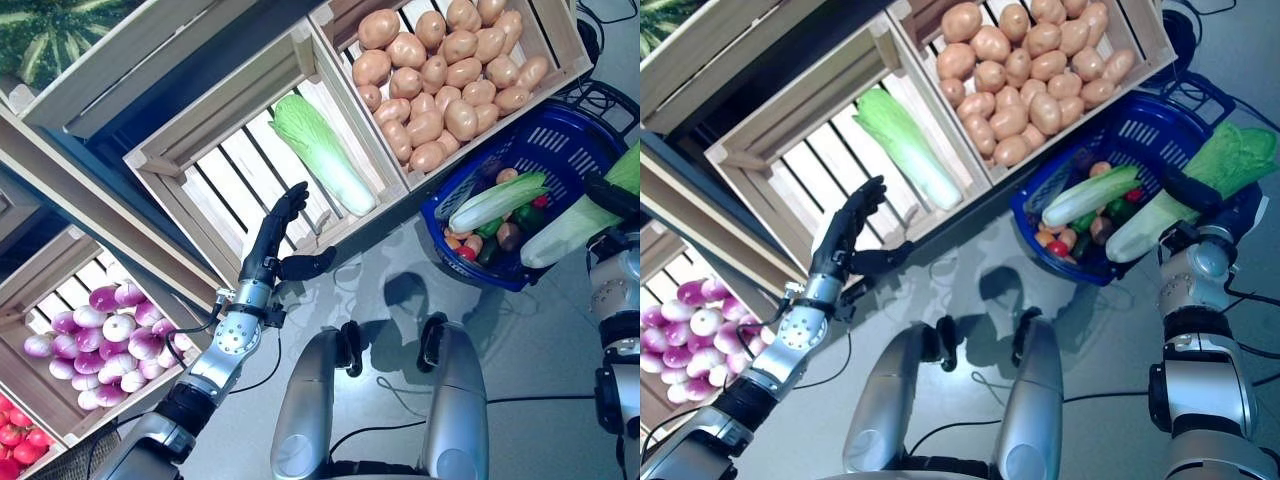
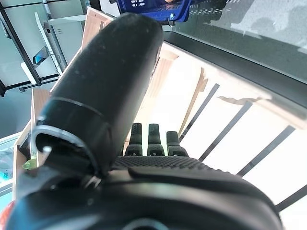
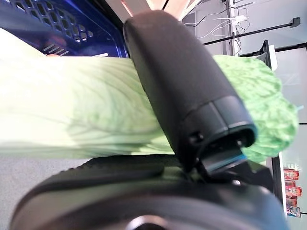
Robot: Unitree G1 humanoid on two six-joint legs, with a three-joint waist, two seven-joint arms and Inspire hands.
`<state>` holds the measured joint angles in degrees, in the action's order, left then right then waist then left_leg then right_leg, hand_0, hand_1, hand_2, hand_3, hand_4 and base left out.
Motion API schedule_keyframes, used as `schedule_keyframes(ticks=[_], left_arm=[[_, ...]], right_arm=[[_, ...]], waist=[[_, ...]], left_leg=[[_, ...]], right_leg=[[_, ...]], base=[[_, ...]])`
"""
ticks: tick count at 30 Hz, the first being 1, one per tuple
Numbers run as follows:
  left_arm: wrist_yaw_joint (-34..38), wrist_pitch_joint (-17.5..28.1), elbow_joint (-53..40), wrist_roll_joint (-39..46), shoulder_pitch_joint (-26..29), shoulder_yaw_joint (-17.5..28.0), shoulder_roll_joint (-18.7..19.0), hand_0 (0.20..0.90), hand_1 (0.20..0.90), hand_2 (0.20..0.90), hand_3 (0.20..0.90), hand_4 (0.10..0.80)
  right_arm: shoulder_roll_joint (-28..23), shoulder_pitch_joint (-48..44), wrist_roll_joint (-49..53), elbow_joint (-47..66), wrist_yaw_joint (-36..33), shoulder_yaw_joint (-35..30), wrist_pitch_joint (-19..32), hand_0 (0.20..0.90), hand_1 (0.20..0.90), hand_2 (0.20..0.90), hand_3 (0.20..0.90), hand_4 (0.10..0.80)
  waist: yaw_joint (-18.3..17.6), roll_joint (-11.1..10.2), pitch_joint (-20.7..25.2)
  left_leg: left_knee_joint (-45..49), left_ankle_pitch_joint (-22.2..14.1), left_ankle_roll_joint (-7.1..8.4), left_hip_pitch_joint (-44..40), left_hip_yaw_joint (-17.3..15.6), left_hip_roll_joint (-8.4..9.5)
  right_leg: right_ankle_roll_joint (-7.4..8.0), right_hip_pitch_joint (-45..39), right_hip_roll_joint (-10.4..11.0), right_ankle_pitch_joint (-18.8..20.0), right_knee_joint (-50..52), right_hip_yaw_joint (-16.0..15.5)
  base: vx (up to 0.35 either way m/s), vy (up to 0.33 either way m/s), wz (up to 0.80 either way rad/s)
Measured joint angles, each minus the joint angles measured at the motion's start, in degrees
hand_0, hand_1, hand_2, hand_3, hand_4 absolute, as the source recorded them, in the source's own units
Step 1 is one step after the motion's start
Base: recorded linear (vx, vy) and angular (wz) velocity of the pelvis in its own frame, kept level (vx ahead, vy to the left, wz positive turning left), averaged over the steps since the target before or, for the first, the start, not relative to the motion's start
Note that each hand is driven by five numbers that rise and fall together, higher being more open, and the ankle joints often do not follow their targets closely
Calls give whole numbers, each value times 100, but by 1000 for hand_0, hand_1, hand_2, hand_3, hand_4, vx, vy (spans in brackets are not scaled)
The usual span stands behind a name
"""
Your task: Put vegetables into the basket
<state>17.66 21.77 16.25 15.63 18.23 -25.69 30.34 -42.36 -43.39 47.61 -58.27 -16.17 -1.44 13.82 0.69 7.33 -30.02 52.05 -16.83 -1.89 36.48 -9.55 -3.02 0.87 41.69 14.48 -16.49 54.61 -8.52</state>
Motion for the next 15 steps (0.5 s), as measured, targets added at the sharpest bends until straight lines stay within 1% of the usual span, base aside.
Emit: schedule_keyframes(ticks=[3,7,13,15], left_arm=[[9,0,-21,0,11,-1,0,900,900,900,900,800],[9,0,-23,46,34,-8,0,900,900,900,900,800],[9,0,-21,95,64,-8,2,900,900,900,900,800],[9,0,-19,94,64,-8,17,900,900,900,900,800]], right_arm=[[-32,-11,3,1,342,0,-1,900,900,900,900,800],[-119,-11,4,1,692,20,-37,900,900,900,900,800],[-234,-22,22,10,1011,21,-43,900,900,900,900,800],[-228,-32,377,36,1191,44,-42,900,900,900,900,800]], waist=[[-46,-1,0],[-53,-4,-2],[1,-13,-3],[45,-19,-7]], left_leg=[[5,5,8,-2,19,-6],[46,2,13,-2,53,-69],[91,-1,21,-13,150,-93],[90,2,22,-25,160,-92]], right_leg=[[-4,-3,-22,2,6,2],[-26,-37,-54,-3,10,-37],[-70,-142,-59,-2,-5,-145],[-56,-166,-58,-7,-7,-155]], base=[[7,-28,-1],[24,-51,-1],[31,-34,6],[56,-35,2]])
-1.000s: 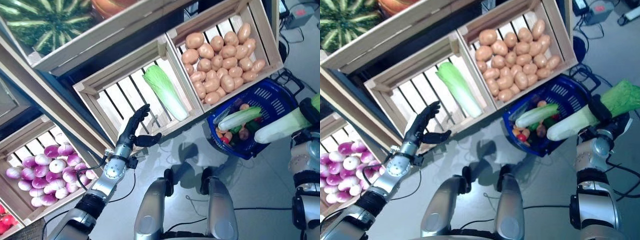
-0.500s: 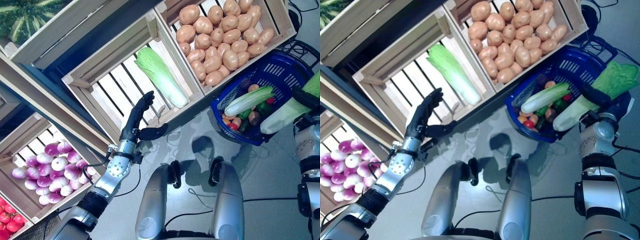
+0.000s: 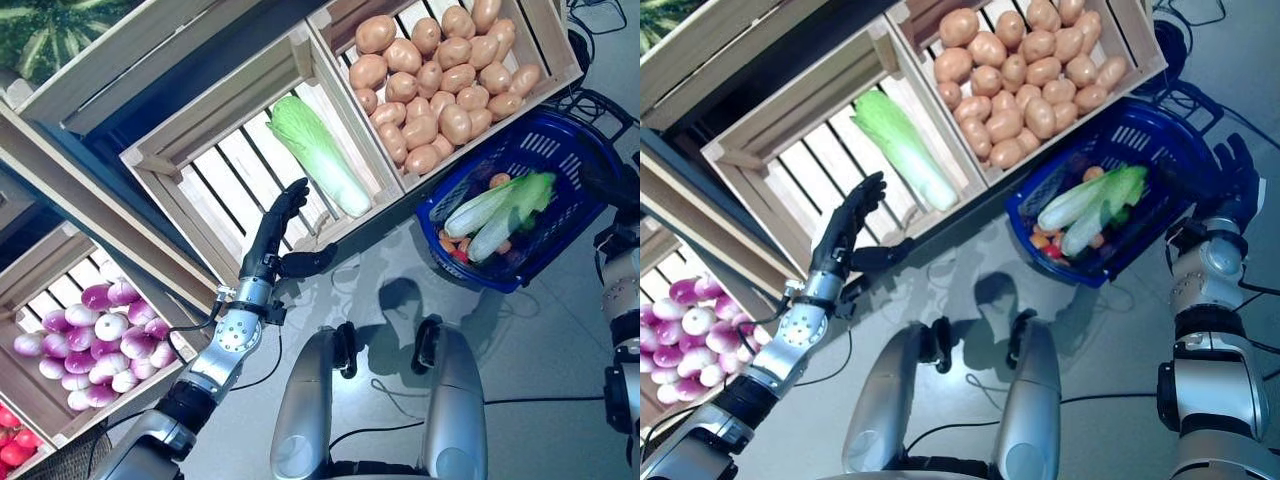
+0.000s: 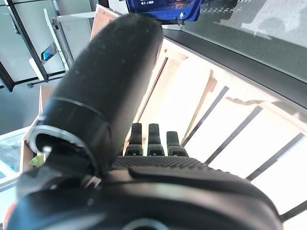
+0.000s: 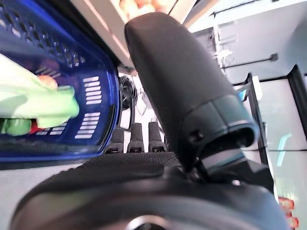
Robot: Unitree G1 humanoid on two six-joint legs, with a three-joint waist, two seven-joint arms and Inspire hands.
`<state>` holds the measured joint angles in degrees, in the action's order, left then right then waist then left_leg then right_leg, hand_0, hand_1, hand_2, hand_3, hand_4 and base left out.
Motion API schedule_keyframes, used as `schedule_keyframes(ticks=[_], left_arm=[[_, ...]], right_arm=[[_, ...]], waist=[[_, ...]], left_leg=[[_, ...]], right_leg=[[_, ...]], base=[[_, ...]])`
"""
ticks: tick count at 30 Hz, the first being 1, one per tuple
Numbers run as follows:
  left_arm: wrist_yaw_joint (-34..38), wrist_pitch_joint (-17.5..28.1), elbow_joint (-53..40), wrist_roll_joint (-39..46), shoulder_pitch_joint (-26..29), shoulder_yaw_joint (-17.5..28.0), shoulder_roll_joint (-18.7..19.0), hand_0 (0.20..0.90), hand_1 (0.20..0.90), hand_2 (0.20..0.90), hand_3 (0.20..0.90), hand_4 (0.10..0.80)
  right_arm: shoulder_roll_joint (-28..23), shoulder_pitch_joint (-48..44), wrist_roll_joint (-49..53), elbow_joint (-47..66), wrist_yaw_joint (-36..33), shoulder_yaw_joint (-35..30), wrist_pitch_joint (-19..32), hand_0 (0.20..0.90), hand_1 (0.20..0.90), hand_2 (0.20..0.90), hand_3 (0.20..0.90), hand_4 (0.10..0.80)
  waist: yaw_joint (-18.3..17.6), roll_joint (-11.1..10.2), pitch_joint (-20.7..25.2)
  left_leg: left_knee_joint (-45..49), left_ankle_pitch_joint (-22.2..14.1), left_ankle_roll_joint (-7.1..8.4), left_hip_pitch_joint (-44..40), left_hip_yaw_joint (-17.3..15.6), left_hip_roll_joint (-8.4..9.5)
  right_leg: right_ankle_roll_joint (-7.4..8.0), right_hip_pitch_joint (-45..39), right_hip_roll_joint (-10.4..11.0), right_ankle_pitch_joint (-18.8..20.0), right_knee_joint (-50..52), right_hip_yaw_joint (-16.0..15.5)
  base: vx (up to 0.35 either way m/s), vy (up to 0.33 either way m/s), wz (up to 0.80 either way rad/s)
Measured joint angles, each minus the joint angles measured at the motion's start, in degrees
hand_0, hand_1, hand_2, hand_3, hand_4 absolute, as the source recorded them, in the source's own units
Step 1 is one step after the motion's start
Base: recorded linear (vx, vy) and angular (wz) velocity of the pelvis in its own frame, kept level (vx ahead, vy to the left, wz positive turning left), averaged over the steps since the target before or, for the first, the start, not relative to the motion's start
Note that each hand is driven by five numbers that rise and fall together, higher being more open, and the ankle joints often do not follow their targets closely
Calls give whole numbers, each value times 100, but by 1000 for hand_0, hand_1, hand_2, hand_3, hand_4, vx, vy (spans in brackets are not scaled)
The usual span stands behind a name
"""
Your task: Put vegetables into the basket
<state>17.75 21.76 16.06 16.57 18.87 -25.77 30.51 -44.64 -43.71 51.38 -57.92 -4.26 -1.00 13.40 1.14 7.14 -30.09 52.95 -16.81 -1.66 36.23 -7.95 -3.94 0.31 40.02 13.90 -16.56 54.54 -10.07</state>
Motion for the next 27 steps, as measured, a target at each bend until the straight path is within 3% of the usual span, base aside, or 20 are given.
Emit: schedule_keyframes(ticks=[9,14,18,22,27], left_arm=[[50,-47,12,-24,45,0,126,900,900,900,900,800],[417,-534,217,-401,405,6,206,900,900,900,900,800],[881,-1227,823,-1600,1280,-121,764,900,900,900,900,800],[1411,-1434,1488,-2440,2110,-364,1348,900,900,900,900,800],[1669,-1602,2260,-2677,2737,-664,1453,900,900,900,900,800]], right_arm=[[26,1,245,272,247,400,3,900,900,900,900,800],[43,0,245,269,251,459,3,900,900,900,900,800],[96,0,245,252,402,687,-26,900,900,900,900,800],[98,-7,249,164,521,847,-42,900,900,900,900,800],[166,-25,248,65,580,1077,-64,900,900,900,900,800]], waist=[[-9,-62,-34],[9,-89,-35],[-69,-211,-36],[-221,-251,-37],[-372,-325,-35]], left_leg=[[42,-2,0,-59,113,-1],[58,0,1,-94,138,-4],[88,-2,0,-83,133,-21],[145,-49,-14,-63,98,-63],[178,-120,-33,-47,-32,-121]], right_leg=[[14,-168,6,-15,-31,-106],[16,-224,5,-15,-36,-131],[23,-221,-8,-7,-23,-125],[50,-192,-110,7,-35,-17],[75,-93,-197,19,-34,141]], base=[[56,-31,4],[40,-4,3],[1,11,0],[-3,46,-6],[-14,45,-14]])
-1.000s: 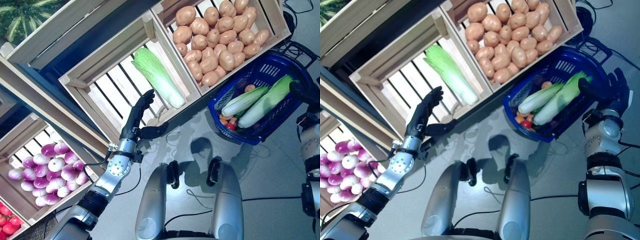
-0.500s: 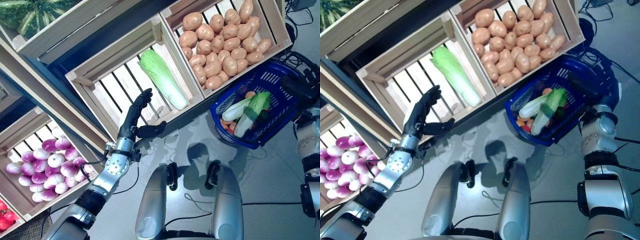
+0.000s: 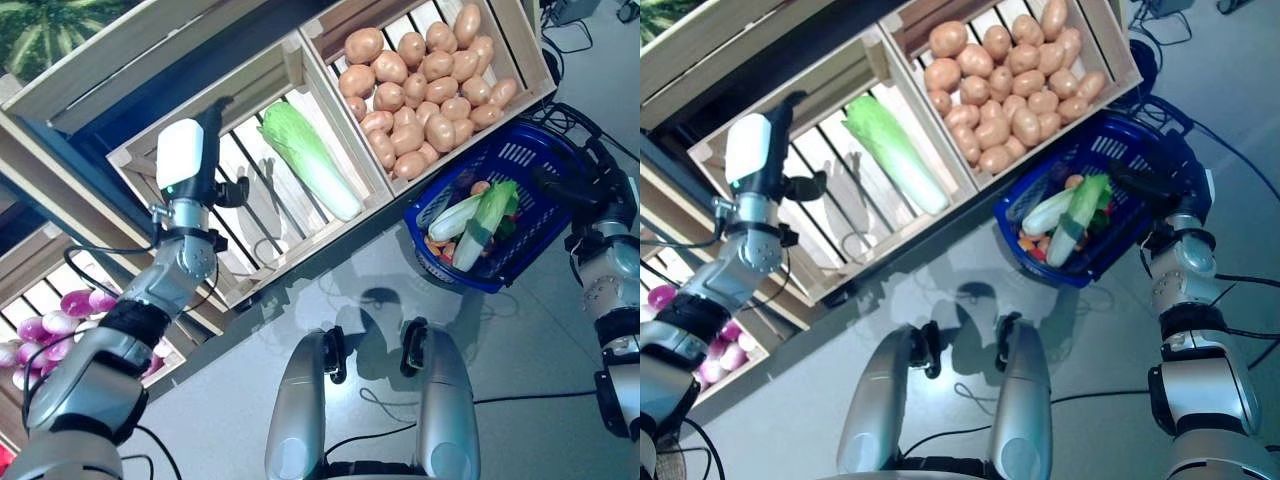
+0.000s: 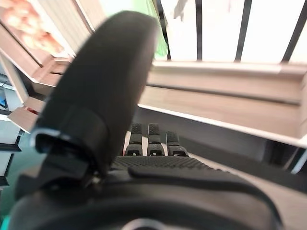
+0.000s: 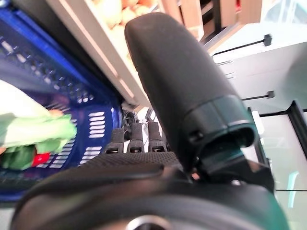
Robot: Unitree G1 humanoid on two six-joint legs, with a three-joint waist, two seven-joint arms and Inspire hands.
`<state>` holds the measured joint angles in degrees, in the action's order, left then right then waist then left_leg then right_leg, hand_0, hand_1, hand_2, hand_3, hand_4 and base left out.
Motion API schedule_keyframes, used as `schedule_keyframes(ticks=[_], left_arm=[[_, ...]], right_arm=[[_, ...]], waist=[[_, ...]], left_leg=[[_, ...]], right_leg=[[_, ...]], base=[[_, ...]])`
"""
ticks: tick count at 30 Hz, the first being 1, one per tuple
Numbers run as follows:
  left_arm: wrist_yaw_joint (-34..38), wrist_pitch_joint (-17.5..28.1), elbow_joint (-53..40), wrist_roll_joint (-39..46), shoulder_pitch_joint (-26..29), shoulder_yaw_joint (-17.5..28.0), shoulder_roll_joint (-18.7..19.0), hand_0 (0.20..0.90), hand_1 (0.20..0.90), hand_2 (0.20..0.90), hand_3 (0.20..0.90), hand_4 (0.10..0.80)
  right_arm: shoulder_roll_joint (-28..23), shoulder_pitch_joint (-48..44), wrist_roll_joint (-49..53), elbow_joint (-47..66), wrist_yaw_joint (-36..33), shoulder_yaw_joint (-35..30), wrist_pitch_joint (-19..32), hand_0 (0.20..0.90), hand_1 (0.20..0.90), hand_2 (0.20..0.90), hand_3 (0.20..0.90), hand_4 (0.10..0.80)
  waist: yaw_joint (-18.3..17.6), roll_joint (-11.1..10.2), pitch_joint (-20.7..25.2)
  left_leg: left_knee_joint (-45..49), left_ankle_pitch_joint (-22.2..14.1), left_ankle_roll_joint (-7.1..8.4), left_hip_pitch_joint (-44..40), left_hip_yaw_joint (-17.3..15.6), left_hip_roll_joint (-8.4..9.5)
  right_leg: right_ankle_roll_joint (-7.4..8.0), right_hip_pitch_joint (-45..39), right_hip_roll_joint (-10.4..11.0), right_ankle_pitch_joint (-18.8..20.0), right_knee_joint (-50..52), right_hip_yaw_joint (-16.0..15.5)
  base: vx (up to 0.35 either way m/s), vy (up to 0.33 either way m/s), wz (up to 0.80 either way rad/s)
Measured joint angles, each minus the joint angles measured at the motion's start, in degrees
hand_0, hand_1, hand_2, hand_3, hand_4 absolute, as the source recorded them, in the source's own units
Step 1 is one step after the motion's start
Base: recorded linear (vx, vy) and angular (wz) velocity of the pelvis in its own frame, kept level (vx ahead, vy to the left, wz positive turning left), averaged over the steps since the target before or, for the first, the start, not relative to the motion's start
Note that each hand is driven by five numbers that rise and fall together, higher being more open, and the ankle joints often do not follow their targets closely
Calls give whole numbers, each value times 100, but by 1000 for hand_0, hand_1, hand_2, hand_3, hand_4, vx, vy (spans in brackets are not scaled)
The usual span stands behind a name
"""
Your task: Put vegetables into the basket
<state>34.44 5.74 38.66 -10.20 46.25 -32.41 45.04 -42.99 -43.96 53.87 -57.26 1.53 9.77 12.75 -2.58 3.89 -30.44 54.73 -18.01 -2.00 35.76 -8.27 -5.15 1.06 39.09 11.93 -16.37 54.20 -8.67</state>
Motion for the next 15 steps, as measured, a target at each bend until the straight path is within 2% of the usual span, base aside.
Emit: schedule_keyframes(ticks=[4,11,15], left_arm=[[-14,15,390,-198,71,-134,-29,900,900,900,900,800],[-115,20,940,-936,500,-967,-36,900,900,900,900,800],[-116,18,1055,-1250,823,-1064,-54,900,900,900,900,800]], right_arm=[[116,-10,0,-114,1,23,-33,900,900,900,900,800],[111,-110,17,-329,2,165,-48,900,900,900,900,800],[116,-179,56,-328,61,231,-48,900,900,900,900,800]], waist=[[-160,-44,3],[-266,-44,27],[-279,-62,31]], left_leg=[[122,-94,48,30,-47,-97],[229,-175,50,110,-70,-169],[298,-191,21,294,-147,-183]], right_leg=[[1,54,-70,21,52,41],[-4,159,-146,-28,115,87],[24,411,-165,-39,207,185]], base=[[-24,25,-14],[-3,9,-6],[-45,16,-8]])
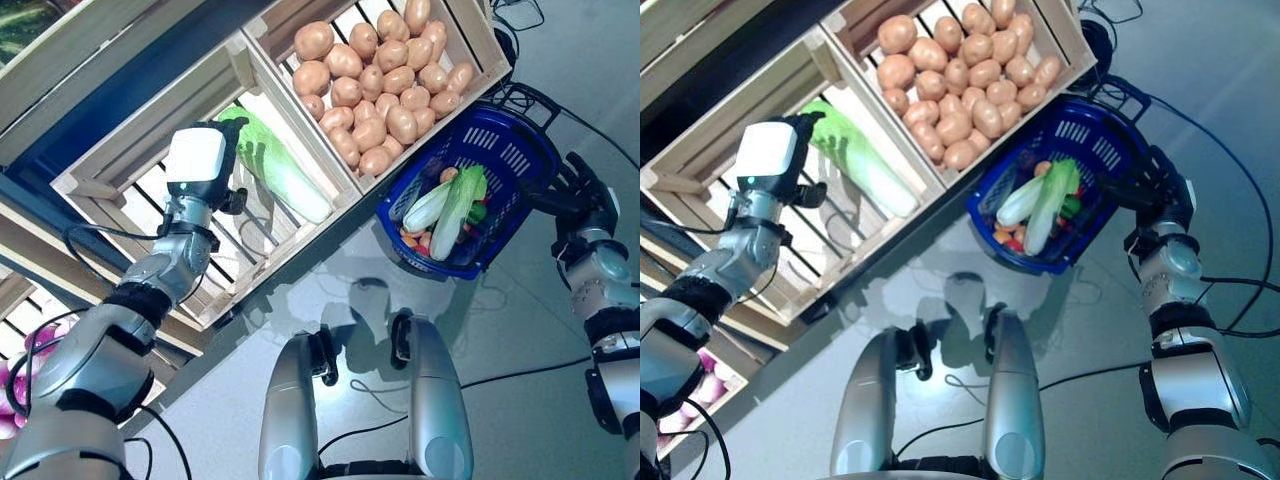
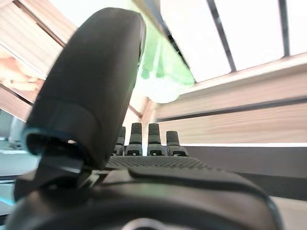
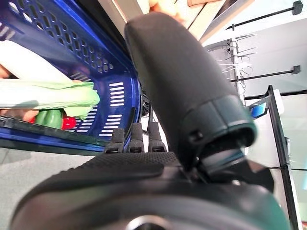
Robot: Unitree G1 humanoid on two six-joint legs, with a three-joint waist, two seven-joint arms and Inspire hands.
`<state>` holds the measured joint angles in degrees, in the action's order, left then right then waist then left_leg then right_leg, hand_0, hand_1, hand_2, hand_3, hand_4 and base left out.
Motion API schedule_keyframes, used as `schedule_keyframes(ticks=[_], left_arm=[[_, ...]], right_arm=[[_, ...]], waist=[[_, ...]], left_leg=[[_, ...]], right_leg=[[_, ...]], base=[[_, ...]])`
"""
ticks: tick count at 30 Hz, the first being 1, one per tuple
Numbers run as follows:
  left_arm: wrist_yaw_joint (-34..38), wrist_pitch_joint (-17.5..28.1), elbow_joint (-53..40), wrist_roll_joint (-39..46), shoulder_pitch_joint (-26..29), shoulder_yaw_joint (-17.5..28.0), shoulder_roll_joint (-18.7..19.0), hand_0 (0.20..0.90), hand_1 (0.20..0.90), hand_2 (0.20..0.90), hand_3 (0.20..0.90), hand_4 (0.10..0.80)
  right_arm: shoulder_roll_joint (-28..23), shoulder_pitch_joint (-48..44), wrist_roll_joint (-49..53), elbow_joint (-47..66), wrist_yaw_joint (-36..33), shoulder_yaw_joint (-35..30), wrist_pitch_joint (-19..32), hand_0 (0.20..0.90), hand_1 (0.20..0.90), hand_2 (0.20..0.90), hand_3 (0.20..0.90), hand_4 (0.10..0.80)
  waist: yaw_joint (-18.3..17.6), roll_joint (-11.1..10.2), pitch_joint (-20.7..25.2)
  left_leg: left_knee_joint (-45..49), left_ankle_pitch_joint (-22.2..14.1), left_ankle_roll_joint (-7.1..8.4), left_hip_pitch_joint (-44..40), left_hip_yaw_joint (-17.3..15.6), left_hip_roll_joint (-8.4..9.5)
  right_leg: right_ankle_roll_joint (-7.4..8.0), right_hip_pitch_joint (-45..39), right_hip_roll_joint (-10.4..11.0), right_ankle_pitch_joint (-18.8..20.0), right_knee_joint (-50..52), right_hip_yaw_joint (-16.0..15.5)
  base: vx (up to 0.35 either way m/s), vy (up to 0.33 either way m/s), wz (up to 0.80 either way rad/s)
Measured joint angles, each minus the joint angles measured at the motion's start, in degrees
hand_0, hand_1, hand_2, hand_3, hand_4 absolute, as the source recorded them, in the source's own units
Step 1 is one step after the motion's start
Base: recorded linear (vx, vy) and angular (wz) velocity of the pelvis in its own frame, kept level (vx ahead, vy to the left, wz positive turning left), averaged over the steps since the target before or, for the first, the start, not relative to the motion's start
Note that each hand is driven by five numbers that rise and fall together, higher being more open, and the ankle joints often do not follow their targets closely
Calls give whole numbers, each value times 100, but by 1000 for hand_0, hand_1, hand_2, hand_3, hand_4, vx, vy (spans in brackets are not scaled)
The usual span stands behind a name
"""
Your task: Put vegetables into the basket
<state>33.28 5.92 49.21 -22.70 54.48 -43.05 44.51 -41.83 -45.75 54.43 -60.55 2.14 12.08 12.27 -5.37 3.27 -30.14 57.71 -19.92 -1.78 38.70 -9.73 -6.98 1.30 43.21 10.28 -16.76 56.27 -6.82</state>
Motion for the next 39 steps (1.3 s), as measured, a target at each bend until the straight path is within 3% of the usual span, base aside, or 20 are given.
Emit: schedule_keyframes(ticks=[3,8,16,20,25,39], left_arm=[[13,-23,142,-298,212,-252,2,900,900,900,900,800],[14,-47,312,-867,684,-1062,27,900,900,900,900,800],[-246,-162,329,-1063,1066,-1687,-12,900,900,900,900,800],[-345,-203,373,-1165,1171,-1750,-12,900,900,900,900,800],[-939,-298,378,-1541,1391,-2191,-15,900,900,900,900,800],[-2257,-790,466,-1465,2180,-2180,-166,900,900,900,900,800]], right_arm=[[2,-7,1,0,21,16,-1,900,900,900,900,800],[20,-167,4,3,70,267,-1,900,900,900,900,800],[62,-302,62,1,255,461,-22,900,900,900,900,800],[60,-406,66,1,303,487,-22,900,900,900,900,800],[63,-532,259,-1,352,513,-22,900,900,900,900,800],[69,-1005,461,16,361,670,-19,900,900,900,900,800]], waist=[[-12,1,1],[-101,2,1],[-196,5,2],[-223,8,4],[-241,12,5],[-208,25,9]], left_leg=[[19,1,-1,116,-10,-2],[163,-9,-12,469,-73,-22],[313,-52,-77,861,-237,-45],[362,-60,-91,1026,-295,-76],[435,-60,-89,1262,-310,-99],[884,-127,-100,2029,-298,-195]], right_leg=[[9,129,-11,26,13,27],[14,523,-32,75,123,128],[48,1020,-39,130,258,302],[35,1225,-37,137,314,340],[7,1485,-43,152,393,350],[-85,2298,-50,144,790,380]], base=[[-61,32,-5],[-74,49,-5],[-65,43,-7],[-54,30,-6],[-46,30,-1],[-48,6,-3]])
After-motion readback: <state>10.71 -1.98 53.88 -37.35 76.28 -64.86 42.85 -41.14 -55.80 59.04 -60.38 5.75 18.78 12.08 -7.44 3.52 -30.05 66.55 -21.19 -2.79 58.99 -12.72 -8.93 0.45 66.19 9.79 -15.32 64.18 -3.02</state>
